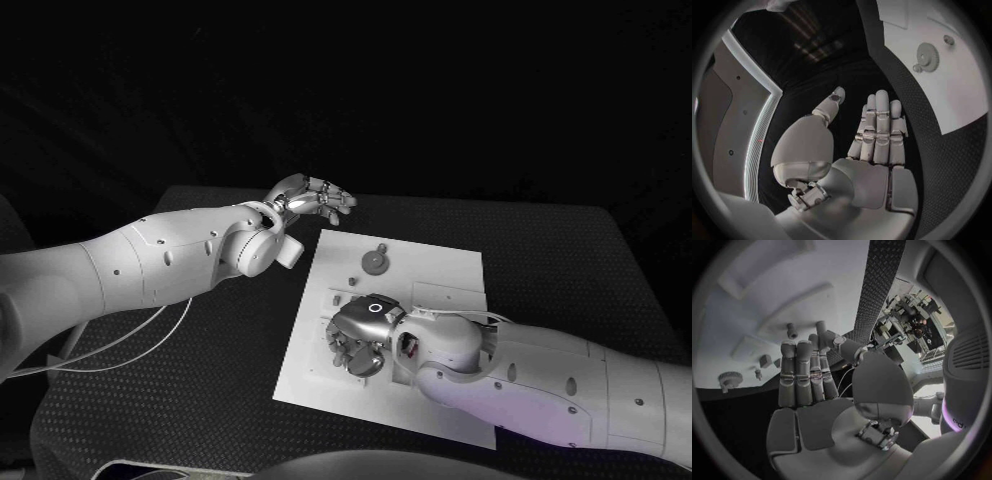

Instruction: Assemble the parts on the task board

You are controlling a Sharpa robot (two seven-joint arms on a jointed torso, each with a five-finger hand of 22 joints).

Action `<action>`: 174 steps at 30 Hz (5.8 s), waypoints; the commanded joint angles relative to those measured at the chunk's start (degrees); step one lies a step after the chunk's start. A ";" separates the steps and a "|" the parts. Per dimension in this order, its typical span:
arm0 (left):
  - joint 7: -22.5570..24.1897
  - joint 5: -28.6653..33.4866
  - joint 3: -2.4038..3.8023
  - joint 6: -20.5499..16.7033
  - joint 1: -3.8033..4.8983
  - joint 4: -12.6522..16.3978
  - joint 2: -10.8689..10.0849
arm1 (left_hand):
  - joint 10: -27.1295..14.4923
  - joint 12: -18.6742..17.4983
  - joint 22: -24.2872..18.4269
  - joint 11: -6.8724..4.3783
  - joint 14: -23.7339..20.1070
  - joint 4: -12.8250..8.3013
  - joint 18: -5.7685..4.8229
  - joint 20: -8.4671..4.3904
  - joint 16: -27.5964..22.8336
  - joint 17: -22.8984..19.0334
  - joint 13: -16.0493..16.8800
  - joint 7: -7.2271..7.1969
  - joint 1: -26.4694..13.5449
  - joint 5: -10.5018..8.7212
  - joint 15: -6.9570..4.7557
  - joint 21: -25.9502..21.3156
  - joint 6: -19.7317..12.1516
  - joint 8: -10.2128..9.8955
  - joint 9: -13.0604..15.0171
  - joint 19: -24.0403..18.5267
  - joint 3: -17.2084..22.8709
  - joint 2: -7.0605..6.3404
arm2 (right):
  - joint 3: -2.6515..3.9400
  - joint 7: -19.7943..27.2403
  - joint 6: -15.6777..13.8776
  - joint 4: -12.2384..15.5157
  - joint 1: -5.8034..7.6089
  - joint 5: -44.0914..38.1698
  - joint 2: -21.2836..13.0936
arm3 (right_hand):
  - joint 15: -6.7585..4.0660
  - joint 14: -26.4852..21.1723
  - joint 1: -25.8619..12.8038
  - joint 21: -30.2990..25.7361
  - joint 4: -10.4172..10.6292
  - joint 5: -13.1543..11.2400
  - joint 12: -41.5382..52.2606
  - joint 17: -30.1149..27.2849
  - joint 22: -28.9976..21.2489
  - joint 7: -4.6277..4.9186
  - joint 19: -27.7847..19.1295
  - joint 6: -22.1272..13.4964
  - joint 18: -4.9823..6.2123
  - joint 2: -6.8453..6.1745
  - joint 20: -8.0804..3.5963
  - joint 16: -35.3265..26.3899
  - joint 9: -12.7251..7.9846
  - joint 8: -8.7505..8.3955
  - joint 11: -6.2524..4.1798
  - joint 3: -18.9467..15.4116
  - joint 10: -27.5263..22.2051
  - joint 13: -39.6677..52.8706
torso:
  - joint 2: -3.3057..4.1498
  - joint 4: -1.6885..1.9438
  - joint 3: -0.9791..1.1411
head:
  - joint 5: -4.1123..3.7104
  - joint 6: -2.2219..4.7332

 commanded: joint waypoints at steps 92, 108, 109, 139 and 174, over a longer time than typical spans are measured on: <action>0.37 0.23 0.02 1.29 0.03 -1.60 -0.11 | -0.58 -0.12 0.32 0.12 0.30 0.30 -0.49 -0.43 -0.47 0.40 0.05 -0.08 -0.03 -0.09 0.26 -0.59 -0.50 0.27 -0.09 0.41 -0.10 0.43 | 2.29 8.84 -6.48 6.55 5.85 27.12 -13.18 | 3.86 -5.44 -4.59 2.02 6.44 1.40 -3.09 -1.46 1.00 3.88 -4.15 -15.00 2.56 -7.57 0.76 4.94 -1.53 -5.90 4.66 -14.13 -14.55 -6.73 | -0.28 -0.24 0.14 | -2.00 2.20; 0.35 0.53 -0.12 2.07 -0.63 -2.26 0.02 | -0.58 -0.09 0.40 0.13 0.08 0.34 -0.54 -0.37 -0.69 0.45 0.07 -0.09 -0.17 -0.09 0.35 -0.72 -0.45 0.33 -0.10 0.30 -0.17 0.40 | 2.44 -2.80 7.31 7.44 10.97 52.00 -26.19 | -0.37 -7.35 -12.16 3.87 1.29 -2.75 38.60 0.04 1.32 2.81 -5.91 -10.15 2.56 3.25 -0.03 12.16 2.68 -1.76 -0.10 -33.50 -20.68 22.59 | -1.32 -1.38 0.60 | -4.16 2.78; 0.25 0.53 -0.15 2.13 -0.74 -2.19 -0.03 | -0.59 -0.09 0.41 0.13 0.07 0.34 -0.54 -0.36 -0.70 0.46 0.07 -0.09 -0.18 -0.09 0.35 -0.73 -0.46 0.33 -0.10 0.29 -0.17 0.39 | 2.42 -4.33 8.27 7.73 10.99 54.21 -26.77 | -0.45 -7.79 -12.76 4.29 1.26 -2.79 40.47 0.54 1.31 2.70 -5.88 -9.98 2.56 3.40 -0.31 12.96 2.77 -1.88 -0.04 -33.96 -21.69 24.11 | -1.34 -1.42 0.65 | -4.12 2.71; -0.03 0.54 -0.47 2.37 -0.98 0.09 -0.31 | -0.69 -0.11 0.57 0.18 -0.03 0.51 -0.60 -0.28 -0.87 0.61 0.06 -0.08 -0.46 -0.09 0.43 -0.89 -0.51 0.34 -0.13 0.10 -0.26 0.44 | -0.64 -20.64 19.17 10.86 8.85 50.84 -29.71 | -2.69 -1.42 -18.04 10.09 6.44 -2.78 52.39 7.37 1.14 0.69 -0.33 -4.96 2.56 6.54 -3.23 23.56 0.97 -3.43 -2.28 -18.39 -13.99 33.79 | -1.90 -1.83 0.52 | -5.99 -0.55; 0.09 0.67 -0.53 2.62 -1.00 0.18 -0.61 | -0.71 -0.09 0.72 0.17 0.03 0.68 -0.57 -0.30 -0.92 0.78 0.07 -0.09 -0.69 -0.09 0.41 -0.96 -0.52 0.36 -0.15 0.10 -0.30 0.53 | -0.61 -24.48 17.28 7.74 5.48 48.67 -24.82 | -2.37 -0.24 -26.20 11.80 4.85 -2.76 52.33 8.77 0.89 1.04 0.82 -5.51 2.56 1.98 -3.52 23.53 0.97 -3.96 -1.99 -8.87 -13.01 36.86 | -1.88 -1.85 0.57 | -5.17 -1.38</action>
